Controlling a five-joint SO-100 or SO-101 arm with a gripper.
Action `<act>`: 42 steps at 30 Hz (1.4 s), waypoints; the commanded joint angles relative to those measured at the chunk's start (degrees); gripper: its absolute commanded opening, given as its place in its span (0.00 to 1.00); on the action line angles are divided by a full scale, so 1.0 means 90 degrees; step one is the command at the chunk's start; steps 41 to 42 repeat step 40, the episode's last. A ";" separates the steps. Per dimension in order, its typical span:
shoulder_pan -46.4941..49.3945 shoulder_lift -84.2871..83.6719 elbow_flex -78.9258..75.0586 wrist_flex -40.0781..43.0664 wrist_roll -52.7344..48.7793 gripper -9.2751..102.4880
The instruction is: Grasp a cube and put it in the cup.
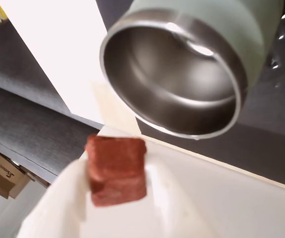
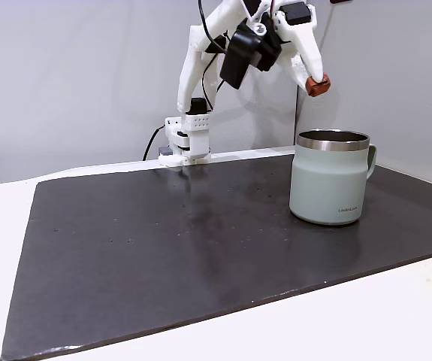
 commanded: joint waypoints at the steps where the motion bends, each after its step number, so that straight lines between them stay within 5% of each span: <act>1: -0.0029 -0.0010 -0.0518 -0.0156 -0.0068 0.09; 11: -0.0020 -0.0137 -0.0537 -0.0137 -0.0059 0.09; 20: -0.0127 -0.0176 -0.0469 -0.0098 -0.0078 0.25; 42: -0.0215 -0.0117 -0.0439 -0.0059 -0.0156 0.22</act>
